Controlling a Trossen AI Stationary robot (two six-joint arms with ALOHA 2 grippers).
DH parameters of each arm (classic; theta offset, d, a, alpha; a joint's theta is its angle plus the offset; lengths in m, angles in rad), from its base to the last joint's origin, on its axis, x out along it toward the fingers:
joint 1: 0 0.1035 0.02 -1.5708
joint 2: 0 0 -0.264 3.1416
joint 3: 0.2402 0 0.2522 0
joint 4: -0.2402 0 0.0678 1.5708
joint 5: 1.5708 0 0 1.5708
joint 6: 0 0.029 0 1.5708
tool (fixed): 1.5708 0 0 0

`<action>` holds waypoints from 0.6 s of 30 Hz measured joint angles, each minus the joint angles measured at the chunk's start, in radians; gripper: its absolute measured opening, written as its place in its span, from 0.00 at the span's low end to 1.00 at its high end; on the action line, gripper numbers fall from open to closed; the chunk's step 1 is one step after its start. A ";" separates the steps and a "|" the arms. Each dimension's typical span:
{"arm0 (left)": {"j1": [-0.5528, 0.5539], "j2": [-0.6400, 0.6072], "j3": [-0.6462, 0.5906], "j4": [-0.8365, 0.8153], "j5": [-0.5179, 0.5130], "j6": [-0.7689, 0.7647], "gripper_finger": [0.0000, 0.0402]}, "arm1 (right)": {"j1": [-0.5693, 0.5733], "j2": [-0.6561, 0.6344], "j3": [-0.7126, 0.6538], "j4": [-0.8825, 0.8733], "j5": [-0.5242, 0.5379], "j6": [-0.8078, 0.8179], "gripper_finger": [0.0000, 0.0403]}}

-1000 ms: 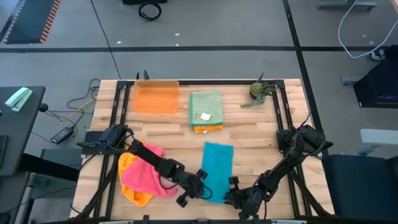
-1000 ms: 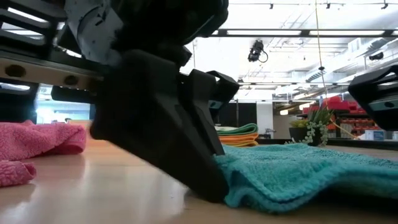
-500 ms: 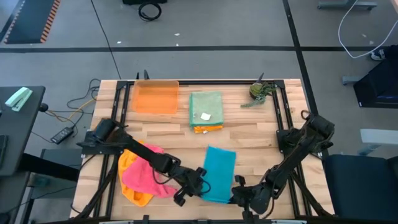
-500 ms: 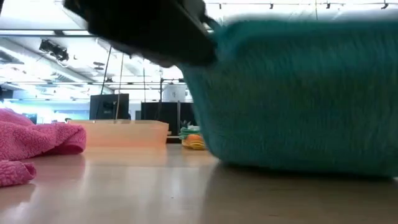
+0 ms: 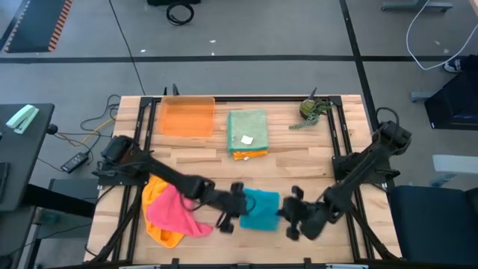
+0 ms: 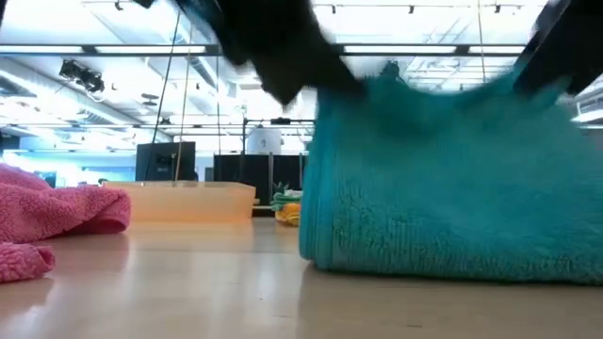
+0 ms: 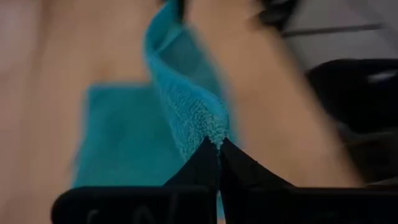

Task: Fold microfiber towels
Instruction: Fold the blue towel

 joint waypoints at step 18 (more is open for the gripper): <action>0.181 0.093 0.000 -0.039 0.034 -0.041 0.04 | -0.187 0.073 -0.001 -0.173 -0.072 0.008 0.08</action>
